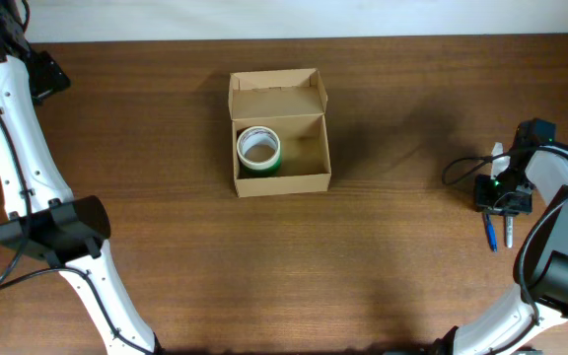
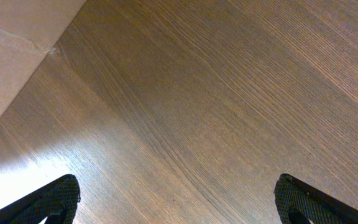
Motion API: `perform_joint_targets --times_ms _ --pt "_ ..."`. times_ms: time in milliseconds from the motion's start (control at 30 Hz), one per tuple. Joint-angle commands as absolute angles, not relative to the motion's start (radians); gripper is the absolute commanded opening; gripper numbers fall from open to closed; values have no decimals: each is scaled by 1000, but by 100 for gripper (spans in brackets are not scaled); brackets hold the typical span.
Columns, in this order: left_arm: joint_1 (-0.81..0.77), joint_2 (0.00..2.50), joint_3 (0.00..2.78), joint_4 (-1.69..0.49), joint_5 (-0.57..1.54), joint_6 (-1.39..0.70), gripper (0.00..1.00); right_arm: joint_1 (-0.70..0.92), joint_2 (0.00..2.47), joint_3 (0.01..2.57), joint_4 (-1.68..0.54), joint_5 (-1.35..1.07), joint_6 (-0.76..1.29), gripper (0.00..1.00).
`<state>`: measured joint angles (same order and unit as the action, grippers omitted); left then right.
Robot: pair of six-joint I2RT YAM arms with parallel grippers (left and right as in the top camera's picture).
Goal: Pack container
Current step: 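Lower the right gripper onto the blue pen and grasp it, then carry the blue pen with the right gripper into the box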
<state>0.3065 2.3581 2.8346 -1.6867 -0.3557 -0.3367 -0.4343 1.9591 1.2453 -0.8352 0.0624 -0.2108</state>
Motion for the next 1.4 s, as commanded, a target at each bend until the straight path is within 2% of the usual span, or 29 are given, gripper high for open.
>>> perform_joint_targets --times_ms 0,133,200,500,800,967,1067,1167,1367 --pt "313 2326 2830 -1687 -355 -347 100 -441 2005 1234 -833 91 -200 18" --pt "313 2326 2830 -1687 -355 -347 100 -441 2005 1234 -832 91 -173 13" --pt "313 2326 2830 -1687 -355 -347 100 -441 2005 1234 -830 91 -170 4" --pt "313 2326 2830 -1687 -355 -347 100 -436 2003 1318 -885 72 -95 3" --pt "313 2326 2830 -1687 -355 -347 100 -344 1988 1969 -1351 -46 -84 4" --pt "313 2326 2830 -1687 -355 -347 100 -196 1988 2344 -1494 -75 -105 4" --pt "313 2326 2830 -1687 -355 -347 100 -61 1988 2489 -1522 -79 -213 4" --pt "313 2326 2830 -1687 -355 -347 100 108 1988 2542 -1544 -79 -413 4" --pt "313 2326 2830 -1687 -355 -347 100 410 2037 2492 -1548 -57 -721 4"
